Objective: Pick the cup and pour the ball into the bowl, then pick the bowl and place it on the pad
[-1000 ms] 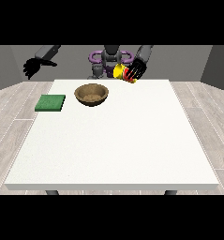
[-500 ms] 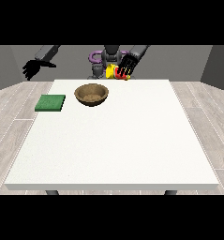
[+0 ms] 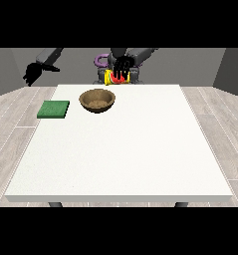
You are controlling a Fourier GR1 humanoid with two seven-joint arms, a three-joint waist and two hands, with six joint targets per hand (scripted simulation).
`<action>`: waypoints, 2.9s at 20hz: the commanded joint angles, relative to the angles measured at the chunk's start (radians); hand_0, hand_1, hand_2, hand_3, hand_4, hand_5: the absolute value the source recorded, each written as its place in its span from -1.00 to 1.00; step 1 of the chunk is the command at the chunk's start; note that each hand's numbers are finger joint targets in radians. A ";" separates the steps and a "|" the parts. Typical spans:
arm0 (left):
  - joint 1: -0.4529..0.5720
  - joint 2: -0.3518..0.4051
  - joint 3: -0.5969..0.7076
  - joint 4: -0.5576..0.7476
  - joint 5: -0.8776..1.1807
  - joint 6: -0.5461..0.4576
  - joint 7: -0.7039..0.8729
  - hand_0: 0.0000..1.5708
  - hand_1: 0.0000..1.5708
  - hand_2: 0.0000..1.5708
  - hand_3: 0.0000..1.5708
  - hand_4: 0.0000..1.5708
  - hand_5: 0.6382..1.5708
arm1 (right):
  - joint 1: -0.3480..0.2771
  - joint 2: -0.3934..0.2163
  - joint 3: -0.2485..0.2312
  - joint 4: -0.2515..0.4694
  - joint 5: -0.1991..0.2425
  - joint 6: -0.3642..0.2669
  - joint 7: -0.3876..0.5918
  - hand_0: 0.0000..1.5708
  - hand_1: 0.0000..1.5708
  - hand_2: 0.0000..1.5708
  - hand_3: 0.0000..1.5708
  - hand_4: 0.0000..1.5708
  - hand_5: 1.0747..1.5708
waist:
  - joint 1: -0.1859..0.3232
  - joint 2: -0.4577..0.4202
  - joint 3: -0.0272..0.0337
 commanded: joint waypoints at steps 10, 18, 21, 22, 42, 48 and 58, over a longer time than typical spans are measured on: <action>-0.057 -0.001 -0.224 -0.021 -0.201 -0.197 0.098 -0.94 -0.94 1.00 1.00 0.38 0.84 | -0.121 0.049 0.020 0.019 -0.010 -0.019 0.024 -1.00 -1.00 -1.00 -0.65 -1.00 0.81 | -0.054 0.060 0.0006; -0.194 -0.001 -0.248 -0.011 -0.314 -0.397 0.033 -0.02 -0.02 1.00 1.00 0.53 0.67 | -0.126 0.012 0.005 0.054 -0.019 0.003 0.028 -1.00 -1.00 -1.00 -0.70 -1.00 0.80 | -0.028 0.049 0.0007; -0.225 0.039 -0.258 0.011 -0.368 -0.413 -0.009 0.98 0.98 1.00 1.00 0.52 0.74 | -0.115 0.003 0.020 0.050 -0.009 0.011 0.050 -1.00 -1.00 -1.00 -0.75 -1.00 0.78 | -0.037 0.021 0.0002; -0.216 -0.001 -0.278 -0.035 -0.373 -0.466 -0.008 0.97 0.97 1.00 1.00 0.52 0.76 | -0.094 0.010 0.018 0.069 -0.004 0.002 0.029 -1.00 -1.00 -1.00 -0.76 -1.00 0.78 | -0.009 -0.003 0.0004; 0.066 0.085 0.284 -0.271 0.179 -0.167 -0.196 0.09 0.09 1.00 0.98 0.18 0.97 | -0.059 0.101 -0.002 0.051 -0.048 -0.080 0.054 -1.00 -1.00 -1.00 -1.00 -0.48 0.94 | 0.128 0.081 -0.0039; 0.092 0.039 0.470 -0.277 0.509 -0.140 -0.382 0.38 0.38 0.39 0.15 0.05 0.95 | -0.116 0.173 0.022 -0.007 -0.053 -0.101 0.046 -1.00 -1.00 -1.00 -1.00 -0.61 0.99 | 0.106 0.230 -0.0048; 0.180 0.037 0.660 -0.126 0.900 -0.223 -0.673 -1.00 -1.00 -1.00 -1.00 -1.00 0.88 | -0.121 0.290 0.147 -0.130 -0.001 -0.145 0.159 -1.00 -1.00 -1.00 -1.00 -0.70 0.91 | -0.028 0.221 -0.0021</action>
